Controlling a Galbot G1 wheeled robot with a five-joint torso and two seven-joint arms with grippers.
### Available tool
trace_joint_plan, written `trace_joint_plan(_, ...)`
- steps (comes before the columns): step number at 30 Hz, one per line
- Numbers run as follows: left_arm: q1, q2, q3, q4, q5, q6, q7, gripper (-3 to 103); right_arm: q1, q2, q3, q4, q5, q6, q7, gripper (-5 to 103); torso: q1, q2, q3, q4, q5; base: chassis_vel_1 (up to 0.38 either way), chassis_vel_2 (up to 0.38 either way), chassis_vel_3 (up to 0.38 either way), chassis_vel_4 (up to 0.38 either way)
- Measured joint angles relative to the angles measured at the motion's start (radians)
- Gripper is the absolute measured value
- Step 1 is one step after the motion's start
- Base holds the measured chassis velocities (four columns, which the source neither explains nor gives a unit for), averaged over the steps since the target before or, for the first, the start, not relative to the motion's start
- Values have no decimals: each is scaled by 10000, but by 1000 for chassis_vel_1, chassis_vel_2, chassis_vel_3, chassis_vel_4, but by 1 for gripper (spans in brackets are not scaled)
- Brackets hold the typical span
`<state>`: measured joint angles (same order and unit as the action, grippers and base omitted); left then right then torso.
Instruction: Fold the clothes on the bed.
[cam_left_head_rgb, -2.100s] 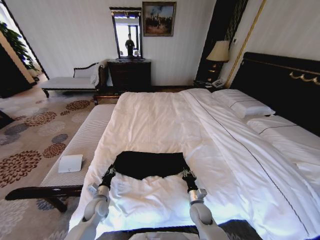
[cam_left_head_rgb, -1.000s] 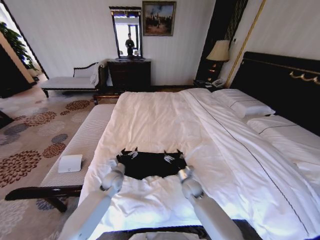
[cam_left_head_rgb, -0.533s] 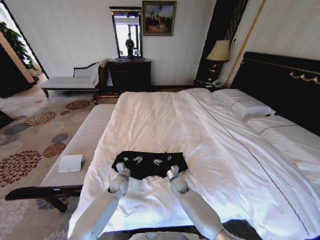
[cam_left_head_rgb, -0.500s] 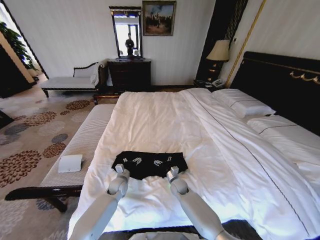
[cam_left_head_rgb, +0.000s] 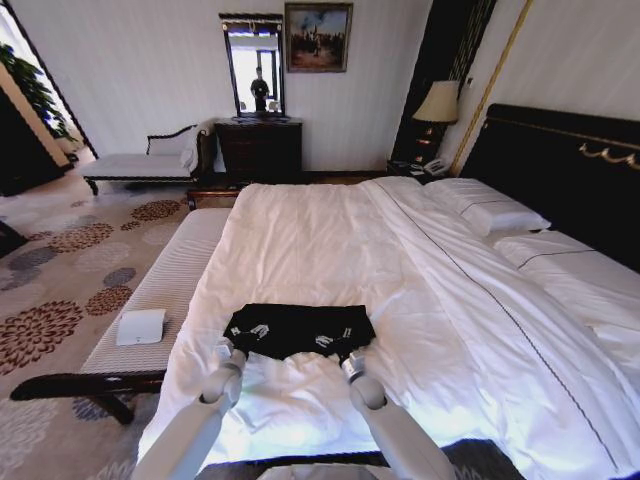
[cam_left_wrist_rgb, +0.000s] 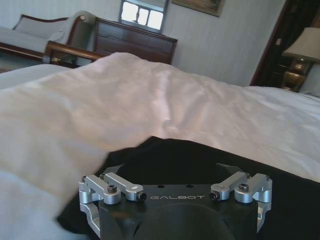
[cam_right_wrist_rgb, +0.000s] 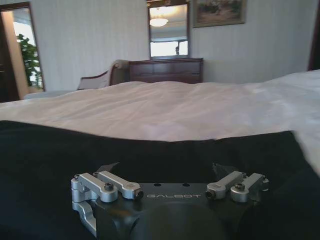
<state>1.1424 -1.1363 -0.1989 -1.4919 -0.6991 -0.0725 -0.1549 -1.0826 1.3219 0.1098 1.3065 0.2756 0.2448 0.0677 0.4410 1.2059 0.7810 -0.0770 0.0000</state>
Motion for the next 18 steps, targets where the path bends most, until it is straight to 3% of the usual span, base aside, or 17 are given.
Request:
trace_joint_plan(8, 416, 330, -482, -80, -260, -165, 117, 100, -99, -427, 617, -170, 535, 121, 34, 100, 2, -1, 2, 0, 0, 0, 0, 0, 0)
trace_joint_plan(18, 423, 547, -667, -1415, -911, -45, -246, 100, -363, -774, 712, 1795, 1322, -279, 557, 100, 1, 0, 1, -1, 2, 0, 0, 0, 0)
